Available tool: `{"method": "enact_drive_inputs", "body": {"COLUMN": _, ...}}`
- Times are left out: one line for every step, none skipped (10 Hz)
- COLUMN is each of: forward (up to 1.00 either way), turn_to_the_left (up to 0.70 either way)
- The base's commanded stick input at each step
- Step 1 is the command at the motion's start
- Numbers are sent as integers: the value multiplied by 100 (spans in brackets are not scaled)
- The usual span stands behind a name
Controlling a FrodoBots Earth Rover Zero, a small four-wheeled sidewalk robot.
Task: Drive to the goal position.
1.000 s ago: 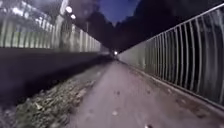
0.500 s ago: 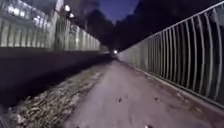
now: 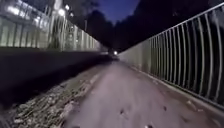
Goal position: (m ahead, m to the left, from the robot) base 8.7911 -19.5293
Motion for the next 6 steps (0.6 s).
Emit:
{"method": "enact_drive_inputs", "body": {"forward": 70, "turn_to_the_left": 0}}
{"method": "enact_drive_inputs", "body": {"forward": 70, "turn_to_the_left": 0}}
{"method": "enact_drive_inputs", "body": {"forward": 70, "turn_to_the_left": 0}}
{"method": "enact_drive_inputs", "body": {"forward": 70, "turn_to_the_left": 0}}
{"method": "enact_drive_inputs", "body": {"forward": 70, "turn_to_the_left": 0}}
{"method": "enact_drive_inputs", "body": {"forward": 70, "turn_to_the_left": 0}}
